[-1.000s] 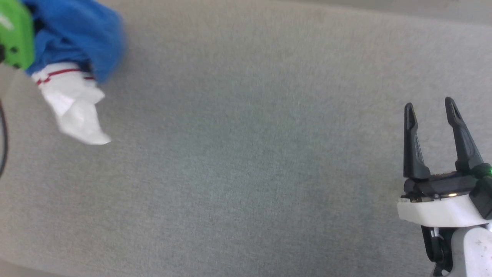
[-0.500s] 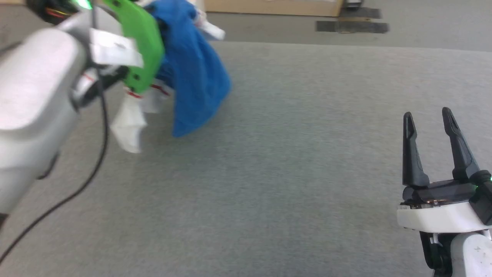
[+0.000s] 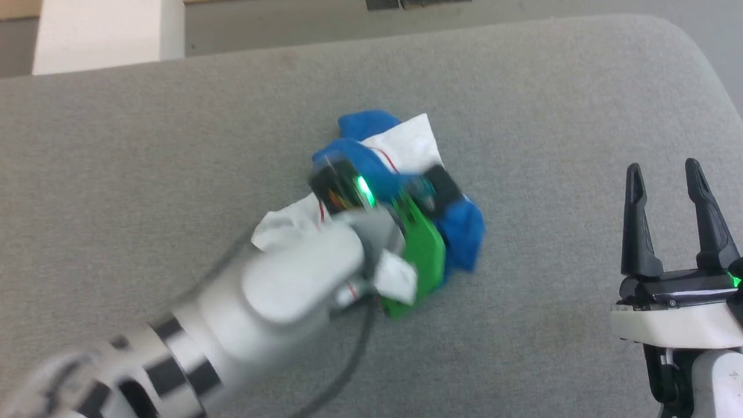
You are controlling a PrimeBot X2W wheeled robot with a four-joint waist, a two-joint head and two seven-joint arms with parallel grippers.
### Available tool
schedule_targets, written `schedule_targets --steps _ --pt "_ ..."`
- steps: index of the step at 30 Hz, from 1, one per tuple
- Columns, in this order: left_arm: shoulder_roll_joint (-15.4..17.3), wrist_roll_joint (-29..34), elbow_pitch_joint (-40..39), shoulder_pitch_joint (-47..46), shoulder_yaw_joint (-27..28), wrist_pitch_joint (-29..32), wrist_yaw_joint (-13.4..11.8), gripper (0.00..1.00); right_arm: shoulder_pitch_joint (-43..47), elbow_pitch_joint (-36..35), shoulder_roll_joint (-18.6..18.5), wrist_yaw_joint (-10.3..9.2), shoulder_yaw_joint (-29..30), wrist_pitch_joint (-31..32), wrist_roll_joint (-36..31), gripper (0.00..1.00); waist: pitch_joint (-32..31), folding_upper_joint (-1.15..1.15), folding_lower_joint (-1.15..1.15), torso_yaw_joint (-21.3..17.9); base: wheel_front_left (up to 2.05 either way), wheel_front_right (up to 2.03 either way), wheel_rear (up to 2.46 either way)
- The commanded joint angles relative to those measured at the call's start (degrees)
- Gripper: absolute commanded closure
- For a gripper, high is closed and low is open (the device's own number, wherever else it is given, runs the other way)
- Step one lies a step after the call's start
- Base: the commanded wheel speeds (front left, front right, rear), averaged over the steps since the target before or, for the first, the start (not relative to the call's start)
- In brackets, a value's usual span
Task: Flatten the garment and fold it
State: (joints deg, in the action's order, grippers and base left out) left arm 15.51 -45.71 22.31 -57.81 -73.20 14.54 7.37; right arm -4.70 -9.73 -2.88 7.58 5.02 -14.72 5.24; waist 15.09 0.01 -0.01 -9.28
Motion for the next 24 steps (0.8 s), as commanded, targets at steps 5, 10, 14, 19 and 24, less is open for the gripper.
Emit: schedule_targets --steps 5,10,14,19,24 --pt "-4.6 9.2 -2.5 11.6 -0.1 6.1 0.1 1.0 -1.7 -0.2 0.0 -0.09 -0.1 -0.3 0.2 0.0 3.1 -0.01 0.01 -0.4 0.0 0.0 0.0" --pt "-5.6 12.2 -5.8 16.3 -0.1 8.9 0.1 1.0 -2.1 0.2 0.0 -0.09 -0.1 -0.3 -0.2 0.0 3.0 -0.01 0.01 1.3 0.0 0.0 0.0" --pt "-5.5 13.0 -5.7 16.5 -0.1 6.0 0.1 0.54 -1.7 0.7 0.0 -0.09 -0.4 -0.3 -0.7 0.0 1.5 -0.01 0.01 2.8 0.0 0.0 0.0" --pt "-6.5 12.6 -2.0 15.1 -0.1 -6.2 0.1 0.0 -0.1 1.6 0.0 -0.09 -0.2 -0.3 -1.3 0.0 -2.4 -0.01 0.01 4.9 0.0 0.0 0.0" --pt "-7.3 12.3 0.6 13.9 3.0 -17.3 -1.0 0.0 2.2 2.1 0.0 -0.09 0.2 -0.3 -1.7 0.0 -6.8 -0.01 0.01 6.9 0.0 0.0 0.0"
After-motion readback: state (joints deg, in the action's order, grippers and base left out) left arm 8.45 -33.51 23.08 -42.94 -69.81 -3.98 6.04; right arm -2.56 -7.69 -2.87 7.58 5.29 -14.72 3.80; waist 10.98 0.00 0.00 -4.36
